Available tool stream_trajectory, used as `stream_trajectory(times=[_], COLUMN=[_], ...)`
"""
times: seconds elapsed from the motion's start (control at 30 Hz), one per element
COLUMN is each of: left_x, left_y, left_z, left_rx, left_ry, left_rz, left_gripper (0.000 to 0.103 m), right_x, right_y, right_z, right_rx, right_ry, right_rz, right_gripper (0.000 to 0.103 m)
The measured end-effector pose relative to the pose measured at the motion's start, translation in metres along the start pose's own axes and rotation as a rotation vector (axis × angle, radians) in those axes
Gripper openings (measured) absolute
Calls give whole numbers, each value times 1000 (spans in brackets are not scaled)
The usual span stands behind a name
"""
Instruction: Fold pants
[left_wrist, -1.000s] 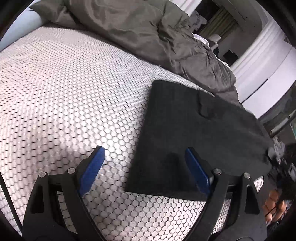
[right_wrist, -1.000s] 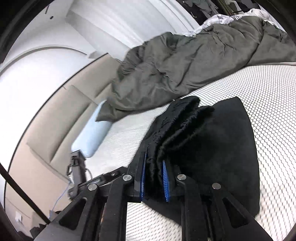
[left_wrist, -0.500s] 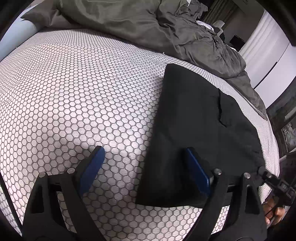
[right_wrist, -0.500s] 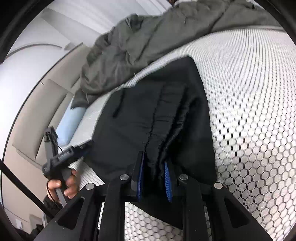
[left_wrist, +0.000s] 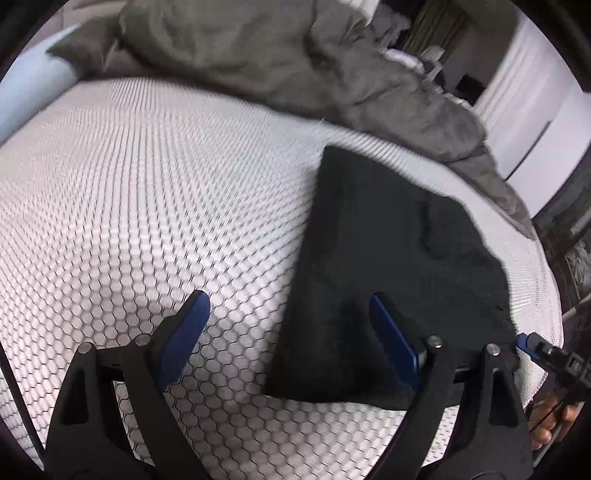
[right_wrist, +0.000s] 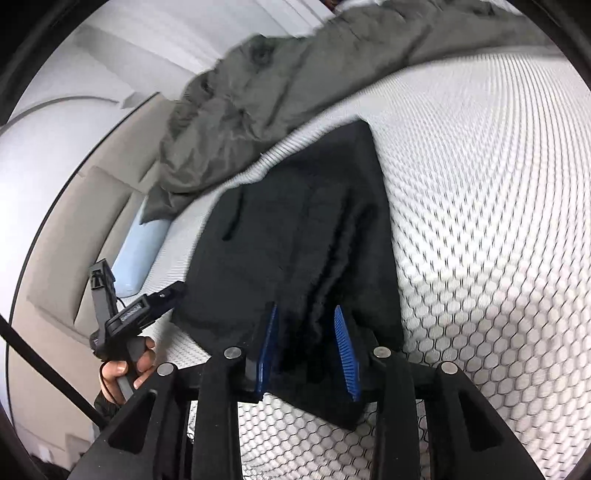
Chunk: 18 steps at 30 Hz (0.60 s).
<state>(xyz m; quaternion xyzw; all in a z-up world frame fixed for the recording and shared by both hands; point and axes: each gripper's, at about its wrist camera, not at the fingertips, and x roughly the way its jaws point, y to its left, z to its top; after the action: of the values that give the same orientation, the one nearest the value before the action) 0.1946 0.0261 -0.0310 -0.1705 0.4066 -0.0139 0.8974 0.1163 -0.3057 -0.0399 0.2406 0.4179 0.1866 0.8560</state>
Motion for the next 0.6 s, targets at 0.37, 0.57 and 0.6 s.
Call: stream_trajectory(times=[0.37, 0.57, 0.6], left_x=[6, 9, 9], left_y=[-51, -54, -52], left_z=[-33, -34, -35], left_rx=[250, 246, 245], left_ry=[83, 87, 88], left_rz=[-67, -51, -50], left_gripper=[87, 87, 87], right_x=[14, 21, 21], right_y=[-4, -2, -3], right_z=[-11, -10, -10], right_rx=[54, 53, 56], right_ry=[109, 138, 129], right_rz=[113, 101, 115], right_gripper=[32, 39, 40])
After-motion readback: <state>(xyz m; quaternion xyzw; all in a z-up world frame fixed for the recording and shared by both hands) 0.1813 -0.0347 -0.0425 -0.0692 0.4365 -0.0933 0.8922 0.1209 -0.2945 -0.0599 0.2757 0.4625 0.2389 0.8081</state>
